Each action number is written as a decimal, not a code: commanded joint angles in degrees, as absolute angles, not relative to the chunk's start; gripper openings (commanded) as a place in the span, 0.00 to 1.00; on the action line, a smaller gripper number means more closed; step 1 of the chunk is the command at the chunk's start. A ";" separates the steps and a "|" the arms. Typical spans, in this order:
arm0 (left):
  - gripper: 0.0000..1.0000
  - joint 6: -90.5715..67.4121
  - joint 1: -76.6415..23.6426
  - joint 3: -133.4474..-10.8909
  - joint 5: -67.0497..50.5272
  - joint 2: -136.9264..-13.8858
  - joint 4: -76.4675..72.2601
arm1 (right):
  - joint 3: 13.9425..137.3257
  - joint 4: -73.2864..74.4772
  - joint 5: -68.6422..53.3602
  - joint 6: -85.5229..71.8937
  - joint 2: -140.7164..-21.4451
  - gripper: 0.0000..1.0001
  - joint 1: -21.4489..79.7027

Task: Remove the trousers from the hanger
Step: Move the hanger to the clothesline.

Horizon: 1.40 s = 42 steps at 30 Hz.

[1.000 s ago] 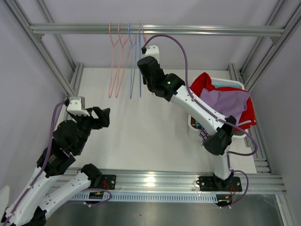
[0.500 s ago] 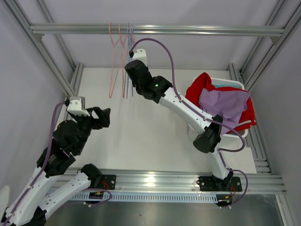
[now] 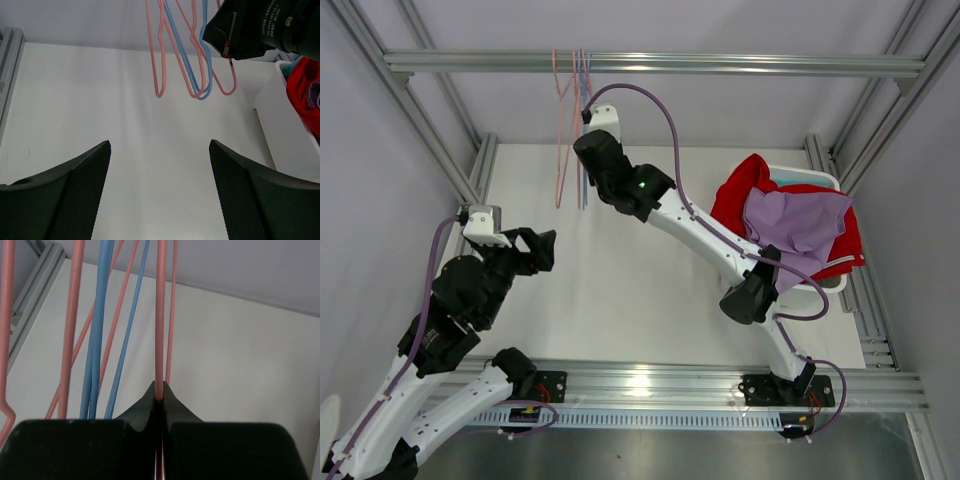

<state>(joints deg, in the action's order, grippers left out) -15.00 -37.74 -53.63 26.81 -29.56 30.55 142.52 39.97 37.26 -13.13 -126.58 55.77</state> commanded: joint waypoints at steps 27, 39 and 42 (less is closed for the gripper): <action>0.85 -14.41 -37.79 -53.52 27.16 -30.15 28.65 | 131.67 37.09 39.90 -12.66 -116.55 0.64 60.47; 0.85 -13.97 -37.79 -53.09 27.69 -30.23 28.48 | 125.07 38.23 42.54 -14.41 -112.33 0.65 63.19; 0.85 -13.80 -37.79 -53.00 27.77 -30.06 28.48 | 122.18 38.23 43.42 -15.64 -110.75 0.66 63.54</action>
<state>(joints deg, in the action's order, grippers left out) -14.85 -37.74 -53.23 26.87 -29.63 30.50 124.42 37.85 40.97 -13.72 -114.08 62.81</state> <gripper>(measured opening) 0.852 0.654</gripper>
